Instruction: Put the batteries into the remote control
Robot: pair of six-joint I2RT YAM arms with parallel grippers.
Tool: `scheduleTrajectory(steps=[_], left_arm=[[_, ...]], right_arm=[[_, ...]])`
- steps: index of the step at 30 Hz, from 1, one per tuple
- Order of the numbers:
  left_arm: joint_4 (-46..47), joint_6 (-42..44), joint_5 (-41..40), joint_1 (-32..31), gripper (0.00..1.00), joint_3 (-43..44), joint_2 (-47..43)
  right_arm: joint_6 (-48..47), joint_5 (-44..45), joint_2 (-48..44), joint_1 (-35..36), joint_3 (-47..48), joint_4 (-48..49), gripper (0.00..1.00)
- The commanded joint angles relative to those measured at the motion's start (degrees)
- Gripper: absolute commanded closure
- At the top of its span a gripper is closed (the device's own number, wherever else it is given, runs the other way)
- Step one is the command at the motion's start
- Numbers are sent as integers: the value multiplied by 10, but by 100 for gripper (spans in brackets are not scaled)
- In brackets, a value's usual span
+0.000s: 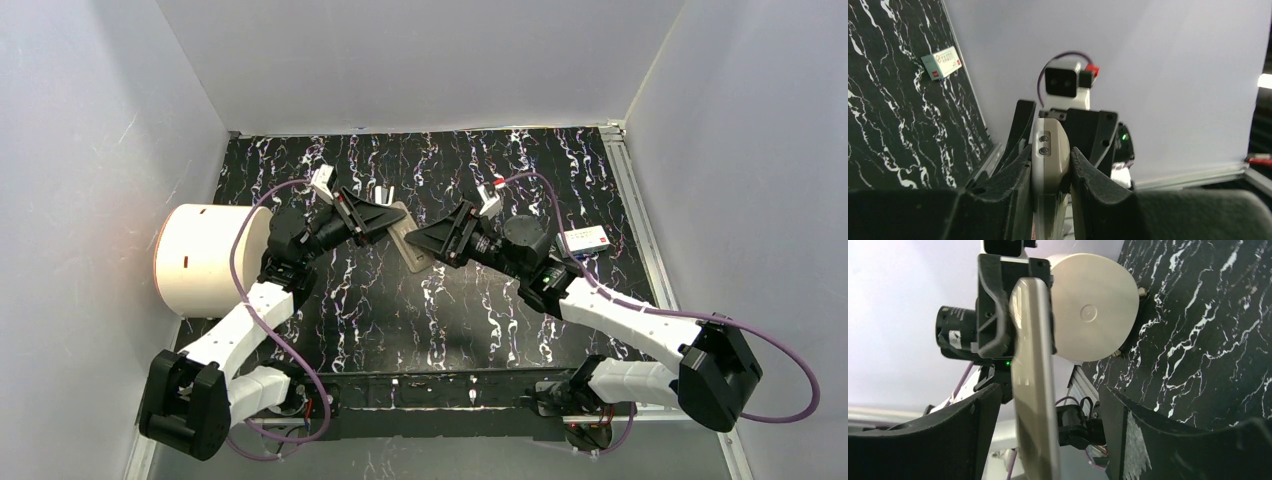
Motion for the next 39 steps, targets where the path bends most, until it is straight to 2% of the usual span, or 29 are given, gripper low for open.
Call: scheduleTrajectory(steps=[1,8,12,15,17,20,23,26,30,34,36,39], left_arm=[[-12,86,111,-1,100,29,0],[-13,117,166,0,100,56,1],[-14,121,186,0,100,72,-3],[-14,125,193,0,100,76,-11],[-14,126,193,0,100,76,-15],[-28,141,172,0,82,68,-25],[-93,195,142,1,54,65,-37],[-211,260,106,4,27,79,-46],[-462,371,-40,8,2,117,-74],[-638,472,-200,9,2,159,-108],[-684,497,-252,9,2,167,-126],[-717,513,-284,9,1,169,-149]], right_arm=[[-100,-130,5,-14,62,-6,21],[-157,-246,8,-14,68,3,39],[-165,-272,14,-15,68,5,48],[-155,-277,20,-15,64,25,63],[-152,-274,26,-14,67,26,76],[-151,-254,27,-14,69,24,82],[-167,-224,25,-15,81,-20,85],[-185,-186,21,-16,89,-75,86],[-246,-78,16,-24,122,-225,86],[-356,111,43,-25,185,-409,86],[-398,208,76,-25,217,-474,87],[-446,302,150,-25,262,-507,88]])
